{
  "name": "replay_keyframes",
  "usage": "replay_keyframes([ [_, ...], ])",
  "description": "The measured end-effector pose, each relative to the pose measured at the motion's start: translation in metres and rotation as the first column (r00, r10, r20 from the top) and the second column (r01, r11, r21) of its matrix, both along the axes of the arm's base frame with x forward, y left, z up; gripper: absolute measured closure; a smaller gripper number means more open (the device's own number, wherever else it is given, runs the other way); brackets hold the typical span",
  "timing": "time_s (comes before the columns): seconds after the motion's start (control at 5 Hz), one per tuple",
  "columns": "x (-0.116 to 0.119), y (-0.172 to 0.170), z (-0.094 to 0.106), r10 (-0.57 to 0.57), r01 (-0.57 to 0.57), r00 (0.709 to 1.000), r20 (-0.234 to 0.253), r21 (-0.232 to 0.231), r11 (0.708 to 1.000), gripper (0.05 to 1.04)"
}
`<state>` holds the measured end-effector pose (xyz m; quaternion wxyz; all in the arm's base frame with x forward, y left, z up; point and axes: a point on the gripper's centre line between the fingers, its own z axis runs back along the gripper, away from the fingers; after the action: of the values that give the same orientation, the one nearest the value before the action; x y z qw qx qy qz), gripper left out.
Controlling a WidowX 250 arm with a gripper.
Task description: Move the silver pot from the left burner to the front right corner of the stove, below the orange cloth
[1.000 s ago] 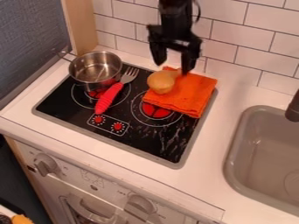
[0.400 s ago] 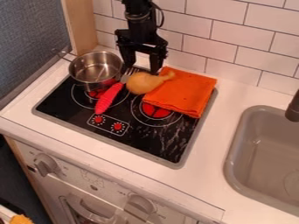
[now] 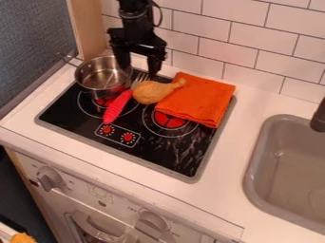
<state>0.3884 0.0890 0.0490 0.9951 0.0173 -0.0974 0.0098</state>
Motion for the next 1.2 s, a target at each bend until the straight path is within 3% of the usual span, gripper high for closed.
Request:
replay_keyframes([
  [0.2,0.0,0.002,0.022,0.028,-0.028,0.997,0.071,0.011,1.0,0.083],
  [0.4,-0.004,0.013,0.02,0.09,-0.091,0.994,0.055,0.017,0.996,0.083],
  [0.6,-0.01,0.02,-0.017,0.141,-0.14,0.988,-0.07,0.02,0.99,0.083],
  [0.8,-0.005,0.023,-0.028,0.174,-0.172,0.98,-0.102,0.021,0.985,0.133],
  [1.2,-0.002,0.015,-0.032,0.178,-0.177,0.978,-0.113,0.018,0.984,0.736],
])
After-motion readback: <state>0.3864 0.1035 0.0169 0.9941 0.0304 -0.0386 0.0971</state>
